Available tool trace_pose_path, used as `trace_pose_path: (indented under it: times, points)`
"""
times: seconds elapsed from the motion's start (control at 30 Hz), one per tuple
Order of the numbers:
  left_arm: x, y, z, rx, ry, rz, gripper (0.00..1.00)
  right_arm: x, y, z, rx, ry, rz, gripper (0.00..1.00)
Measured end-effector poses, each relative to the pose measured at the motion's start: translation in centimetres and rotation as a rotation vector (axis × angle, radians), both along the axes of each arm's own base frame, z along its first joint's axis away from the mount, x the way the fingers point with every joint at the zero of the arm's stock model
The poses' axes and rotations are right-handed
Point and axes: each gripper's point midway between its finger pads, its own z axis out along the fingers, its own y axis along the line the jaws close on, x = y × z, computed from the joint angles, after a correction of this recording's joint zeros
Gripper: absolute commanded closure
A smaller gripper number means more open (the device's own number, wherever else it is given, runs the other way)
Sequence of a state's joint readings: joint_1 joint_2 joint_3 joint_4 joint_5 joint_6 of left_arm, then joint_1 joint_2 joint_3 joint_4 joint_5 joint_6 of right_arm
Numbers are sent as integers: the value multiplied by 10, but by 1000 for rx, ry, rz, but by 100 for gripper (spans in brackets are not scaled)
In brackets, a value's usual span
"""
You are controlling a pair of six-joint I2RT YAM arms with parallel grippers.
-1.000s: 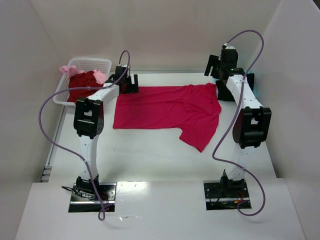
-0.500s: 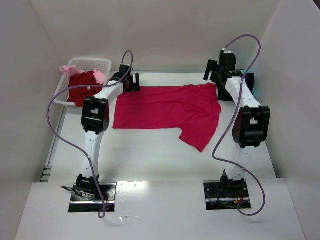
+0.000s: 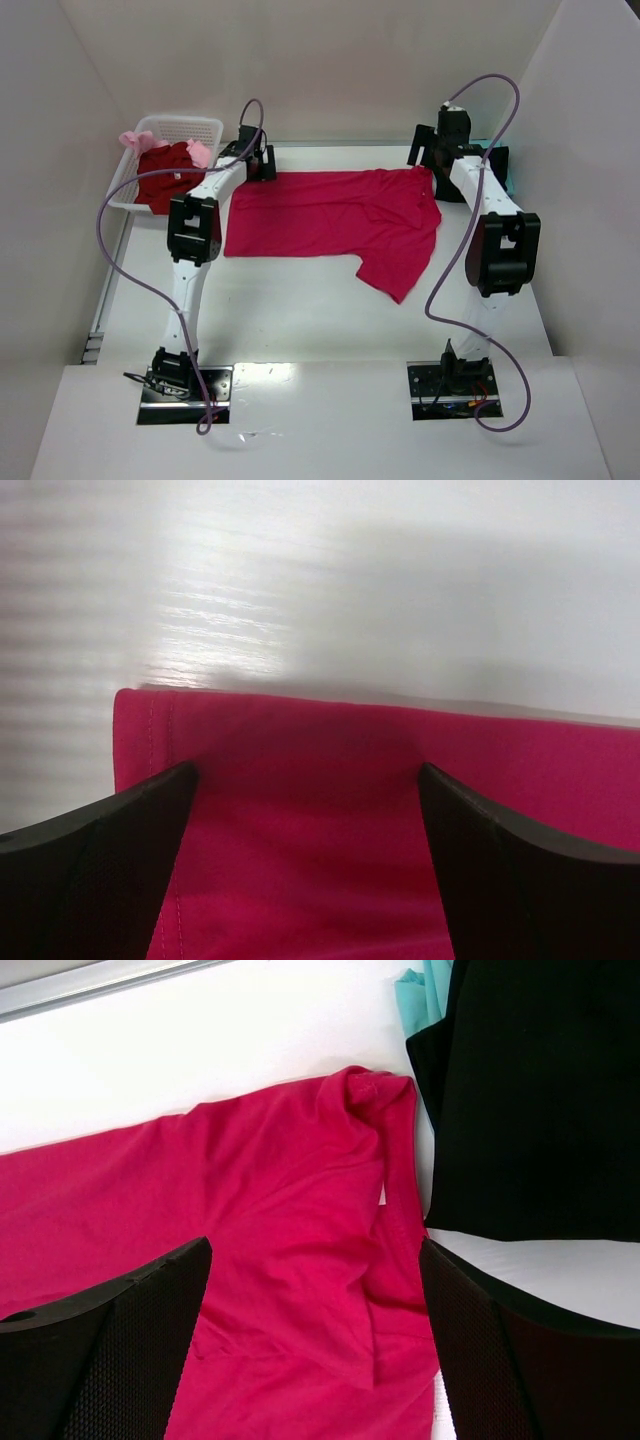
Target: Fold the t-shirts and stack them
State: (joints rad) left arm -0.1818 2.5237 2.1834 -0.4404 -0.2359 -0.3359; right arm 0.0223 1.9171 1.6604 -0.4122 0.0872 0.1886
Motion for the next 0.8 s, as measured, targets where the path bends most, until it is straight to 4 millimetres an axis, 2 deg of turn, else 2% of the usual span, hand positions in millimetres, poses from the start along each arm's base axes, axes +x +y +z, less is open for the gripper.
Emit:
trace_pose_path:
  times: [0.27,0.43,0.6,0.7,0.8]
  points:
    - [8,22,1,12,9,55,1,-1,-1,3,-3,-5,-4,10]
    - [7,23,1,12,13,56,1,-2,-1,3,-4,-6,-5,10]
    - [7,18,3,-2,15,33,1,-2,-2,5,-4,-10,-6,1]
    - [-1,11,13,-16,22,8,1,-11,-4,6,-2,-7,-8,0]
    - [-15,0,41,-32,8,-25,1,-27,-9,5,10,3,-16,0]
